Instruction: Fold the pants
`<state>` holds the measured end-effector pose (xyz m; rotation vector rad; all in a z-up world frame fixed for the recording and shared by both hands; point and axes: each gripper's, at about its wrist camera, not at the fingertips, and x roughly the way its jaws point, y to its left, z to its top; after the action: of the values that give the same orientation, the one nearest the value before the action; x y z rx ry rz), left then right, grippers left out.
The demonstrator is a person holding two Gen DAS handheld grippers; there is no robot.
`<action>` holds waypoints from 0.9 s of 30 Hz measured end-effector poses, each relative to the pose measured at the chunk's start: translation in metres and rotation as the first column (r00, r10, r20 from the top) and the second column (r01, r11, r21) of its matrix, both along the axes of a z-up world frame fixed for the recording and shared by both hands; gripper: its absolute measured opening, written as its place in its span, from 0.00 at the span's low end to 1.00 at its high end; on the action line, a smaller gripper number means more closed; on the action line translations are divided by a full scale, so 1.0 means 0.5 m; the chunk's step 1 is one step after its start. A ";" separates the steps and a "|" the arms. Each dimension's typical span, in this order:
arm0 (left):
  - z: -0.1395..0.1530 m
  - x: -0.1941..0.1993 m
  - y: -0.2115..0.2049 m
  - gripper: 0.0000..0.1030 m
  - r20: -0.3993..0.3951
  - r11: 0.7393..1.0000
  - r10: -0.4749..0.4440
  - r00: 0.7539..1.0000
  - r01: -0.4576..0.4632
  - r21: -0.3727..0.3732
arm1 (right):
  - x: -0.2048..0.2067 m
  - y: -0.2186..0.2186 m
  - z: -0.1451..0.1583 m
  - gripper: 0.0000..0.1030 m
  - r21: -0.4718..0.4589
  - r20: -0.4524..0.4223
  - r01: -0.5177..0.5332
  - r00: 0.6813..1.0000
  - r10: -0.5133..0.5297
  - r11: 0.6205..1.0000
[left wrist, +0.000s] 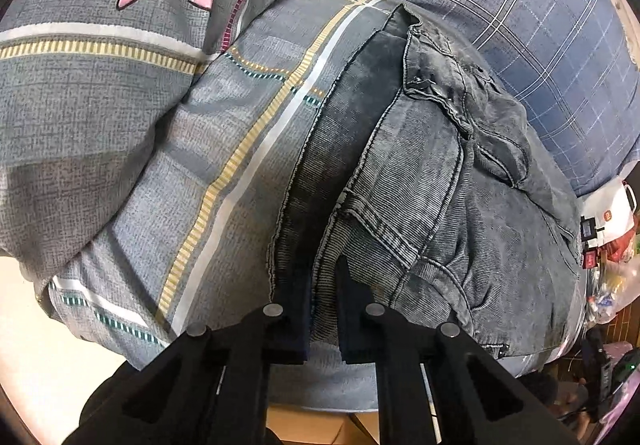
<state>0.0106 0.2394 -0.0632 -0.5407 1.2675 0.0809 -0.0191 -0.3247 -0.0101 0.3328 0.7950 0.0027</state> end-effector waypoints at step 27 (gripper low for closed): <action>-0.014 0.042 -0.039 0.13 -0.007 0.996 -0.068 0.998 0.069 0.055 | 0.032 -0.223 -0.056 0.14 -0.032 -0.292 0.203 0.934 -0.203 0.979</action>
<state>0.0315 0.2199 -0.0702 -0.4491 1.2838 0.0601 -0.0031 -0.4360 -0.0381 0.4195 1.0525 -0.2472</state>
